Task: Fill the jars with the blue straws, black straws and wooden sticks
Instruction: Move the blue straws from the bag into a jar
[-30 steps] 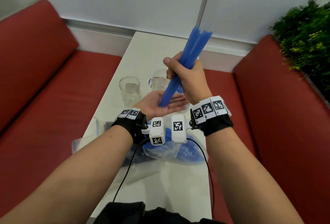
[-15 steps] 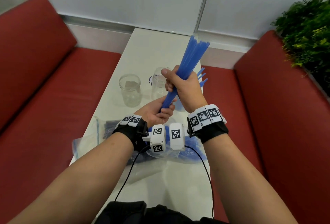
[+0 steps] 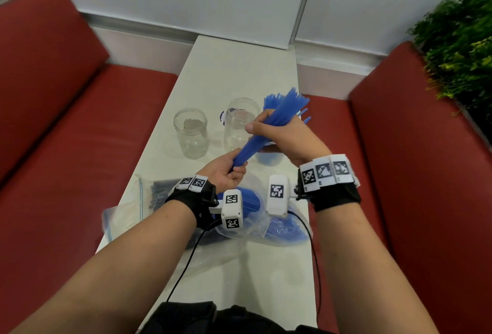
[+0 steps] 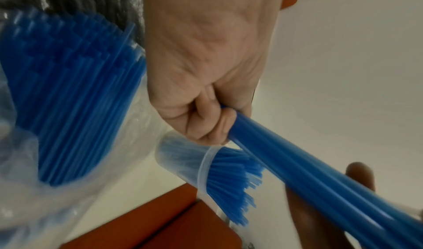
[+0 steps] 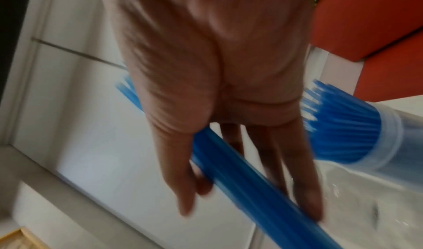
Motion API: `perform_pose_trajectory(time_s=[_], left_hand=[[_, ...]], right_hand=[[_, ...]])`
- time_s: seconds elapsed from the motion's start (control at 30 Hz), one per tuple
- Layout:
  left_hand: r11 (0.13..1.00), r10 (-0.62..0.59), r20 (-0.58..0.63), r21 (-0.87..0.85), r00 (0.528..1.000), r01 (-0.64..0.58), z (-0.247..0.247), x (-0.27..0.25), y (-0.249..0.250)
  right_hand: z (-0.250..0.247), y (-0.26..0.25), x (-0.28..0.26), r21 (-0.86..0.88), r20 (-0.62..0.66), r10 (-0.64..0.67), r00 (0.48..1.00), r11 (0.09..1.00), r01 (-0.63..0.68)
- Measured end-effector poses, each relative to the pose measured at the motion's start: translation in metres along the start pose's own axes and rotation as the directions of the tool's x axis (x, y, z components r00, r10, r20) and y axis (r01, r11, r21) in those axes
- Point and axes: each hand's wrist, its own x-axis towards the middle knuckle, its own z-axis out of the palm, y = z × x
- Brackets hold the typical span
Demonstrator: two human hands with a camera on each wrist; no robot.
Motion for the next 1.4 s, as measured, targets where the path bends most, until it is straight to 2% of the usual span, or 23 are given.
perform_pose_trajectory(time_s=[0.07,0.13,0.27,0.37,0.43,0.47,0.5,0.53,0.57,0.6,0.63,0.67,0.73,0.83,0.93,1.0,1.1,1.17,1.23,1.3,1.4], left_hand=[[0.999,-0.005,-0.022,0.033,1.000,0.005,-0.009,0.004,-0.003],[1.000,-0.006,-0.008,0.024,1.000,0.006,-0.012,0.008,-0.007],[0.995,0.085,-0.002,0.043,0.996,-0.084,0.000,0.011,-0.003],[0.963,0.189,-0.032,0.203,0.981,-0.179,0.004,0.013,0.009],[0.878,0.215,-0.018,0.441,0.977,-0.185,0.004,0.013,0.014],[0.781,0.215,-0.013,0.602,0.977,-0.164,0.004,0.012,0.015],[0.626,0.206,-0.007,0.770,0.979,-0.126,0.004,0.011,0.015],[0.406,0.182,0.007,0.910,0.983,-0.081,0.004,0.011,0.014],[0.146,0.140,0.024,0.988,0.990,-0.045,0.004,0.011,0.013],[-0.100,0.094,0.030,0.995,0.995,-0.021,0.004,0.011,0.010],[-0.291,0.063,0.032,0.957,0.998,-0.012,0.004,0.012,0.007],[-0.407,0.051,0.036,0.913,0.998,-0.012,0.005,0.013,0.004],[-0.532,0.055,0.095,0.845,0.994,-0.051,0.005,0.017,-0.003],[-0.628,0.043,0.141,0.774,0.989,-0.082,0.004,0.026,-0.014],[-0.740,0.019,0.115,0.670,0.993,-0.063,-0.005,0.034,-0.028],[-0.815,0.050,0.110,0.579,0.993,-0.023,-0.013,0.035,-0.038],[-0.902,0.113,0.175,0.432,0.978,0.026,-0.020,0.035,-0.050],[-0.925,0.121,0.225,0.379,0.967,0.027,-0.020,0.035,-0.052],[-0.927,0.117,0.213,0.373,0.970,0.030,-0.017,0.035,-0.050],[-0.911,0.129,0.190,0.410,0.973,0.041,-0.014,0.035,-0.047],[-0.894,0.126,0.163,0.447,0.979,0.040,-0.010,0.036,-0.043]], right_hand=[[-0.014,-0.004,0.001,-0.076,0.066,0.111,0.992,0.991,-0.106],[-0.020,-0.009,0.005,-0.119,0.083,0.163,0.983,0.981,-0.153],[-0.031,-0.028,0.015,-0.160,0.036,0.091,0.995,0.983,-0.084],[-0.054,-0.051,0.021,-0.119,-0.145,-0.082,0.986,0.991,0.065],[-0.069,-0.062,0.026,-0.100,-0.371,-0.205,0.906,0.979,0.180],[-0.075,-0.065,0.029,-0.110,-0.476,-0.237,0.847,0.972,0.210],[-0.079,-0.066,0.032,-0.141,-0.555,-0.257,0.791,0.966,0.214],[-0.081,-0.064,0.035,-0.184,-0.603,-0.271,0.750,0.962,0.200],[-0.081,-0.062,0.038,-0.231,-0.629,-0.278,0.726,0.958,0.167],[-0.080,-0.057,0.042,-0.276,-0.639,-0.281,0.716,0.953,0.127],[-0.079,-0.050,0.046,-0.325,-0.640,-0.279,0.716,0.942,0.077],[-0.077,-0.042,0.050,-0.373,-0.638,-0.279,0.718,0.927,0.029],[-0.072,-0.026,0.061,-0.409,-0.632,-0.235,0.739,0.911,-0.060],[-0.061,-0.002,0.079,-0.339,-0.624,-0.085,0.777,0.925,-0.171],[-0.055,0.023,0.093,-0.286,-0.644,0.006,0.765,0.925,-0.249],[-0.051,0.036,0.099,-0.297,-0.649,0.040,0.759,0.906,-0.302],[-0.050,0.047,0.105,-0.254,-0.652,0.099,0.752,0.906,-0.339],[-0.054,0.048,0.107,-0.234,-0.658,0.114,0.744,0.909,-0.346],[-0.056,0.046,0.106,-0.284,-0.659,0.066,0.749,0.901,-0.329],[-0.054,0.042,0.105,-0.398,-0.669,-0.060,0.741,0.871,-0.289],[-0.045,0.040,0.105,-0.606,-0.668,-0.338,0.663,0.764,-0.221]])
